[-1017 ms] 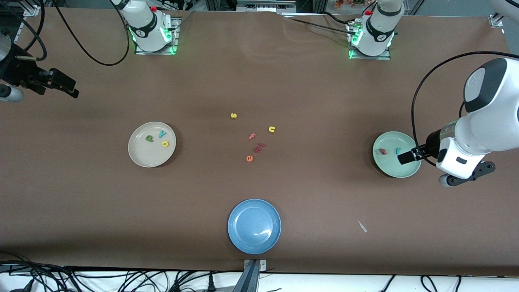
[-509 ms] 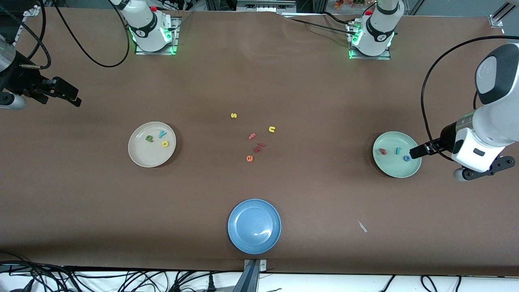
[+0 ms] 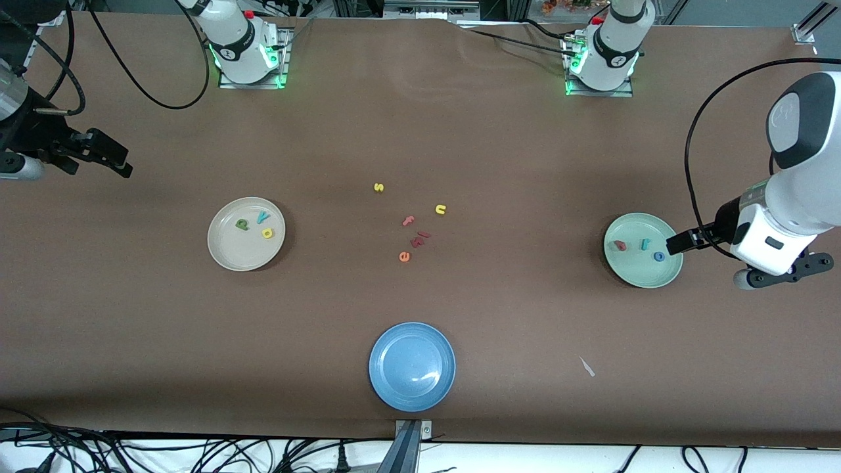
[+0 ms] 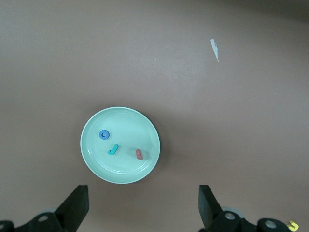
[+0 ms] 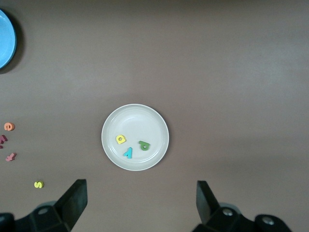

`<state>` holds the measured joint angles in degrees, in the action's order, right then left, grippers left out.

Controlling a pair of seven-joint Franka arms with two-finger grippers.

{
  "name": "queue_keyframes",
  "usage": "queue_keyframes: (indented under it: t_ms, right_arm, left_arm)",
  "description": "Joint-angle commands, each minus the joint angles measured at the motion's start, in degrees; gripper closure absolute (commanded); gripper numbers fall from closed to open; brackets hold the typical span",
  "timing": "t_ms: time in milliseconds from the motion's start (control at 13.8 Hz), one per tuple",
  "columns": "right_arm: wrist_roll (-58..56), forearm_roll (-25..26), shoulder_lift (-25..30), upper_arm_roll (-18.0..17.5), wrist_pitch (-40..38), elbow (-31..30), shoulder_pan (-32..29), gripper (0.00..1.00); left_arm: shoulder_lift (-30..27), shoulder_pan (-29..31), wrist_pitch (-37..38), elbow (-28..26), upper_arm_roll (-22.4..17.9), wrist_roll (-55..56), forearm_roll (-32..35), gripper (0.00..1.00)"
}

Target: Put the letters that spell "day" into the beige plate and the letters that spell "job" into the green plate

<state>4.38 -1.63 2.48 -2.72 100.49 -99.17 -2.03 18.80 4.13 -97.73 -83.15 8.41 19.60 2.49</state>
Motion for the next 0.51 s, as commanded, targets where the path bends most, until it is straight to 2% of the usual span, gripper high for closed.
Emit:
queue_keyframes:
  t_ms: [0,436]
  right_arm:
    - [-0.96,-0.04,0.60,0.79,0.94,-1.02,0.71,0.00]
    - [0.27,-0.12,0.51,0.79,0.51,-1.11,0.45,0.00]
  left_arm:
    - [-2.19,-0.18,-1.15,-2.20,-0.77,-1.23,-1.88,0.00]
    - [-1.57,0.00,-1.15,-1.93,-0.86,-1.31,-1.96,0.00]
